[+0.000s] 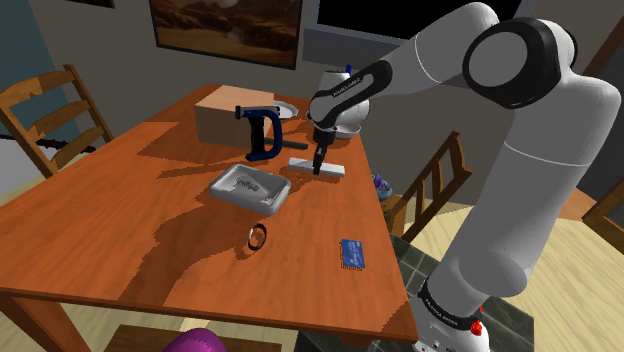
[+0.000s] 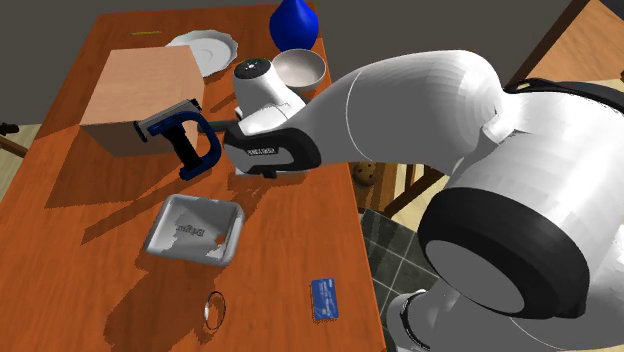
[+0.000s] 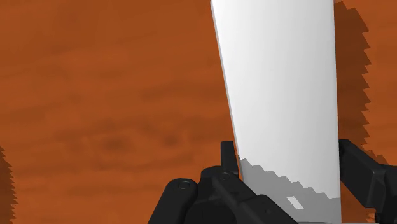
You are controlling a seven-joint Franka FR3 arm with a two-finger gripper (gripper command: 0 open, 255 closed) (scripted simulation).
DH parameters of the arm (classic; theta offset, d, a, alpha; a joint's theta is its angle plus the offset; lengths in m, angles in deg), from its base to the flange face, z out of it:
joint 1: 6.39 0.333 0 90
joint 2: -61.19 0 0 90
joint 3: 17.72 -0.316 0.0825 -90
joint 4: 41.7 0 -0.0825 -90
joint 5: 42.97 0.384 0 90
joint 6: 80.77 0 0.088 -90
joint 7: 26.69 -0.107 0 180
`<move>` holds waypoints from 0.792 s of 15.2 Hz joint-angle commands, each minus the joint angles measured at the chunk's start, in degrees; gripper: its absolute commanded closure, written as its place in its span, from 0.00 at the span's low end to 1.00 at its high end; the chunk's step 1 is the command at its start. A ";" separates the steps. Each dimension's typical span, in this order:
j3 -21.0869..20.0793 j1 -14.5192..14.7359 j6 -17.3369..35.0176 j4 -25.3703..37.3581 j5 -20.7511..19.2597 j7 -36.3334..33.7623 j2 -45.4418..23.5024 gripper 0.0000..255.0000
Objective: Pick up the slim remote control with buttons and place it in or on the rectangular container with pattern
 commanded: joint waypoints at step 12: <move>0.12 0.32 -9.52 4.51 -2.01 -1.39 5.24 1.00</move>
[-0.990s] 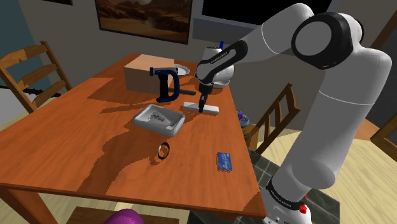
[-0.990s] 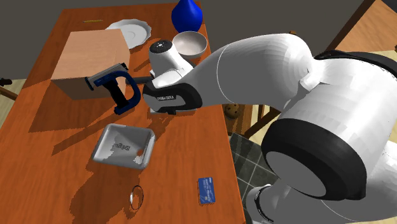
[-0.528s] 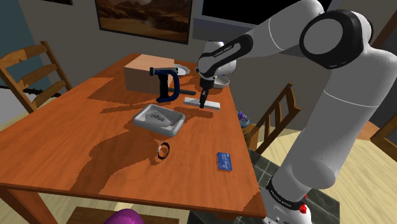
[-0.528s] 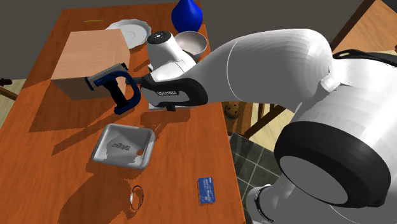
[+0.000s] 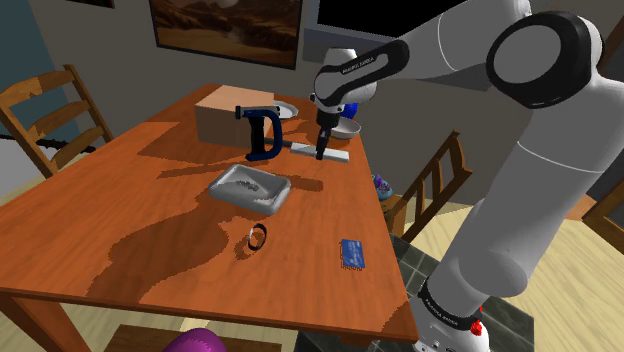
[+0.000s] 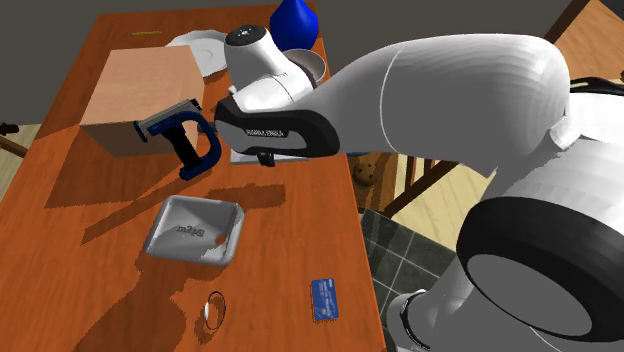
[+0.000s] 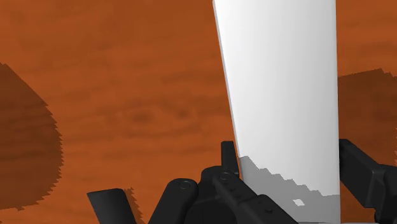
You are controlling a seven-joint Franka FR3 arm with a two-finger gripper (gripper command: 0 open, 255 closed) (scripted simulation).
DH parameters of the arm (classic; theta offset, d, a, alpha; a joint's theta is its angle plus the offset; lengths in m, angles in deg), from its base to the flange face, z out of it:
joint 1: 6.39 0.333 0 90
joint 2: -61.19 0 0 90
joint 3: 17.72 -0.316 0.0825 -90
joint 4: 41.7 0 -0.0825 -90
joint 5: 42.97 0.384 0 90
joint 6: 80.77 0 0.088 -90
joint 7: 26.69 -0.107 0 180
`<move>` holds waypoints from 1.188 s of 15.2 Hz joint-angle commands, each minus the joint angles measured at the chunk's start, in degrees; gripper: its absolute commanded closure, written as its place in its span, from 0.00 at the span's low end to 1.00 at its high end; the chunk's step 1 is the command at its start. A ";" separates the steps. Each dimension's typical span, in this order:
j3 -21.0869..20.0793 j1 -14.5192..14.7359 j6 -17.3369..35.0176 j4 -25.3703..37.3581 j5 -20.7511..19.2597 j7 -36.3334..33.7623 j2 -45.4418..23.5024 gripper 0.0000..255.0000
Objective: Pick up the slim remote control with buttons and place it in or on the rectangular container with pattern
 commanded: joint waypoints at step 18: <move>-6.27 6.24 -7.58 6.69 -0.52 -12.70 0.75 1.00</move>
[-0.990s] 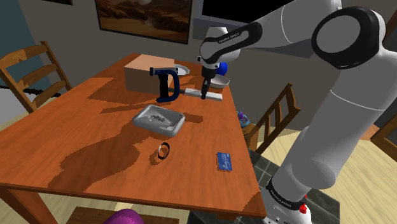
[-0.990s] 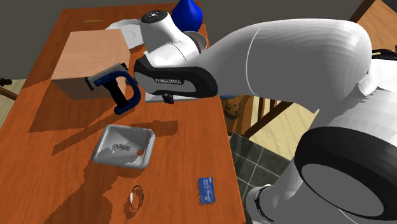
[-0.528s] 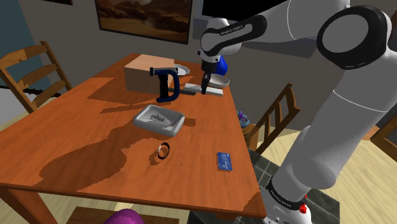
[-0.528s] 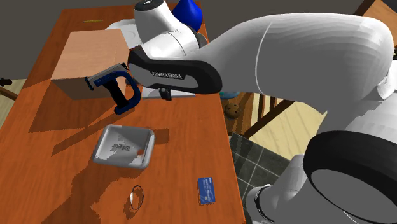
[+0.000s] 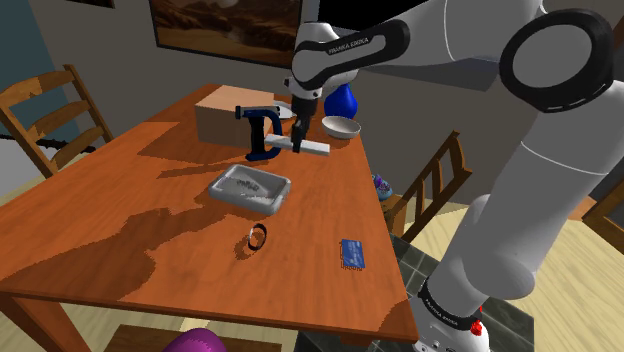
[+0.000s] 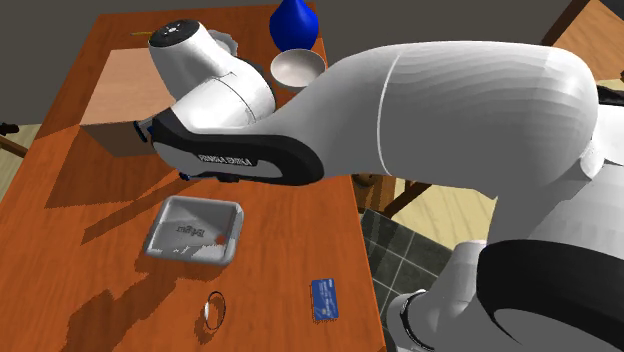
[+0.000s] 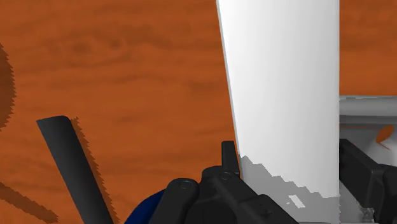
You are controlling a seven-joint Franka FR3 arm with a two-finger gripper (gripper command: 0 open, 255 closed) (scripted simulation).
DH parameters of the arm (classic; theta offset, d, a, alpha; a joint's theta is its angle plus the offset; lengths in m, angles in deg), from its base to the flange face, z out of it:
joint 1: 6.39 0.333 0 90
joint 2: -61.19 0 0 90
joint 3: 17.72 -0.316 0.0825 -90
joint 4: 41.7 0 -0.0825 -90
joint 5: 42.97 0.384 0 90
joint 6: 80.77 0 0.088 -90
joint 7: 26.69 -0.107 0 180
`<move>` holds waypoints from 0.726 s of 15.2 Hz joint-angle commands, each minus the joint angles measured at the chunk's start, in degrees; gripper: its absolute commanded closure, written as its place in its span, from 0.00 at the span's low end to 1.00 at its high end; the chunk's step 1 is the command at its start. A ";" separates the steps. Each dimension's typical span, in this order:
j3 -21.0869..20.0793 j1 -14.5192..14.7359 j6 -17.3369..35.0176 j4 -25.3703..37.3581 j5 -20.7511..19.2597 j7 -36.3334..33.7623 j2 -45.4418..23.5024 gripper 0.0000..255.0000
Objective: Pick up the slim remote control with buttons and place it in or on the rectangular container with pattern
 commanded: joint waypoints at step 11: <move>-6.84 7.63 -1.64 9.43 0.57 -14.32 -8.06 1.00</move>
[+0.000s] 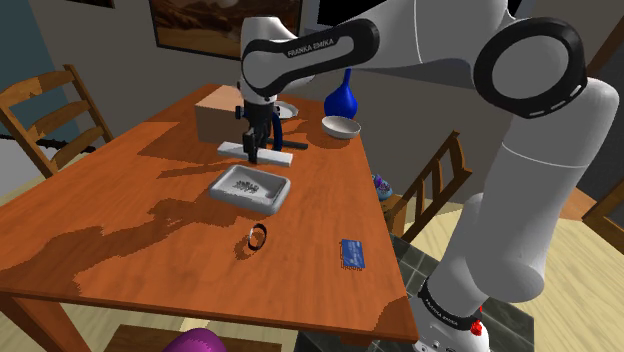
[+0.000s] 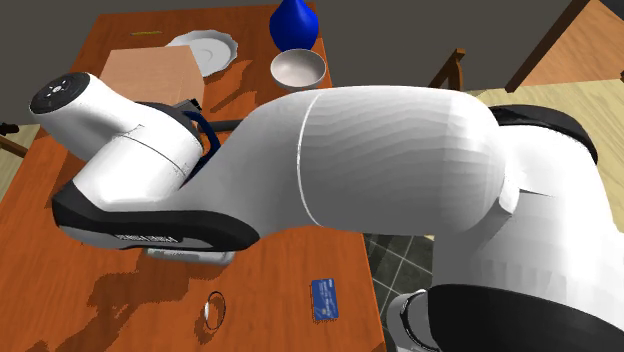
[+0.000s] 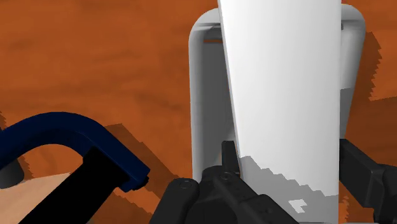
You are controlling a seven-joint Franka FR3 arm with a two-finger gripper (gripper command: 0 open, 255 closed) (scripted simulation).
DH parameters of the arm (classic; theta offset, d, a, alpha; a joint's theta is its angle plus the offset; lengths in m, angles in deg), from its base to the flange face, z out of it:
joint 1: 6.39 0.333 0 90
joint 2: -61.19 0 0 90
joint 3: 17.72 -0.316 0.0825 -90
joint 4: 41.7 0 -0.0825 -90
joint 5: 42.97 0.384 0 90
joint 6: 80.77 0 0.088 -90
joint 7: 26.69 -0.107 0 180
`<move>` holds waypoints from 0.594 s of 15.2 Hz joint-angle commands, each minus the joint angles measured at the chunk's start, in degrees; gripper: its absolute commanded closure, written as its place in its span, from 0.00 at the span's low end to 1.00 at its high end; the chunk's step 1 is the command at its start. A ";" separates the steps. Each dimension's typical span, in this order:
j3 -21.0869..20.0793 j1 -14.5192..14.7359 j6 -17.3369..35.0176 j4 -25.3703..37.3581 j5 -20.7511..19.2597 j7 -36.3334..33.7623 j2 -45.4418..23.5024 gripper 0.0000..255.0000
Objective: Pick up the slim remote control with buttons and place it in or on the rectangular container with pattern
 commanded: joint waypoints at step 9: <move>-0.28 0.28 6.57 -3.69 0.19 -0.64 -2.88 1.00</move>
